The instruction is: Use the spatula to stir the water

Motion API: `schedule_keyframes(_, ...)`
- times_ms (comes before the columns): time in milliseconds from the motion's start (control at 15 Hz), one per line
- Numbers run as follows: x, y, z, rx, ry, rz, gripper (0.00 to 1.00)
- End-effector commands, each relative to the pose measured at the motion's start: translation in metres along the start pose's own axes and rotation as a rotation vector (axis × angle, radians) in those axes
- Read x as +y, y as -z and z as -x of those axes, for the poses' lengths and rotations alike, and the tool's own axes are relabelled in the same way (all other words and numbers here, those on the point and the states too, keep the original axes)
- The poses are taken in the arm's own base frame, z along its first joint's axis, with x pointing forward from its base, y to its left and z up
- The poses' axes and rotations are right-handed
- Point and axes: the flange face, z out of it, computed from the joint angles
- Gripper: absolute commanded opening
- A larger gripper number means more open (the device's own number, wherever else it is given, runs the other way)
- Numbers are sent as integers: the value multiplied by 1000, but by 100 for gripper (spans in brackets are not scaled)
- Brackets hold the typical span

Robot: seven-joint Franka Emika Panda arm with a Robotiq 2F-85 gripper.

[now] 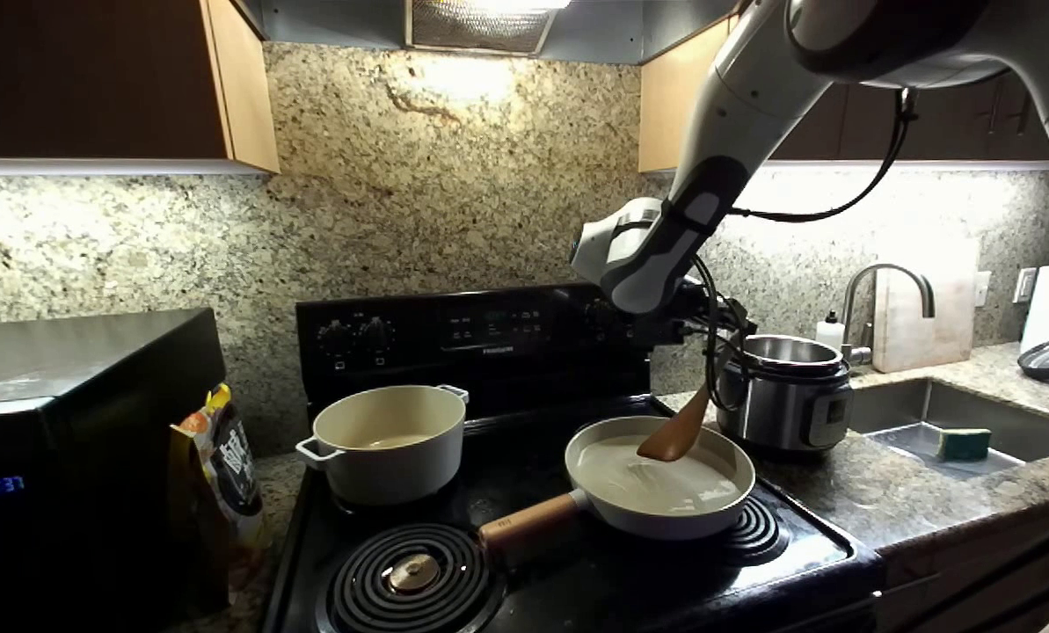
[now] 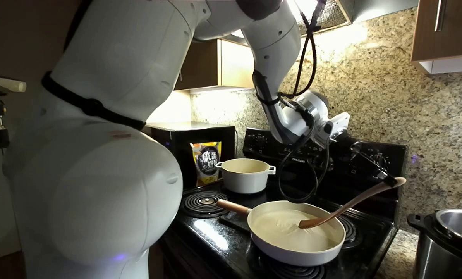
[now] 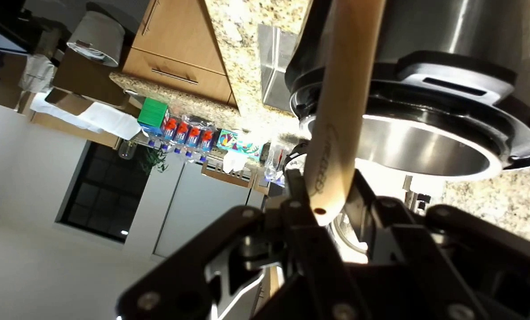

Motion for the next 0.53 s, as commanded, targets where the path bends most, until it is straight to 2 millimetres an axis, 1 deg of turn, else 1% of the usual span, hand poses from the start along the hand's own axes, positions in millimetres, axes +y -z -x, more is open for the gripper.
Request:
schedule_keyframes(0, -19, 18, 11, 22, 34, 25, 11)
schedule_keyframes(267, -36, 31, 43, 59, 91, 18, 11)
schedule_keyframes(400, -39, 36, 59, 56, 163, -28, 11)
schedule_keyframes(467, -36, 39, 65, 52, 204, -61, 11)
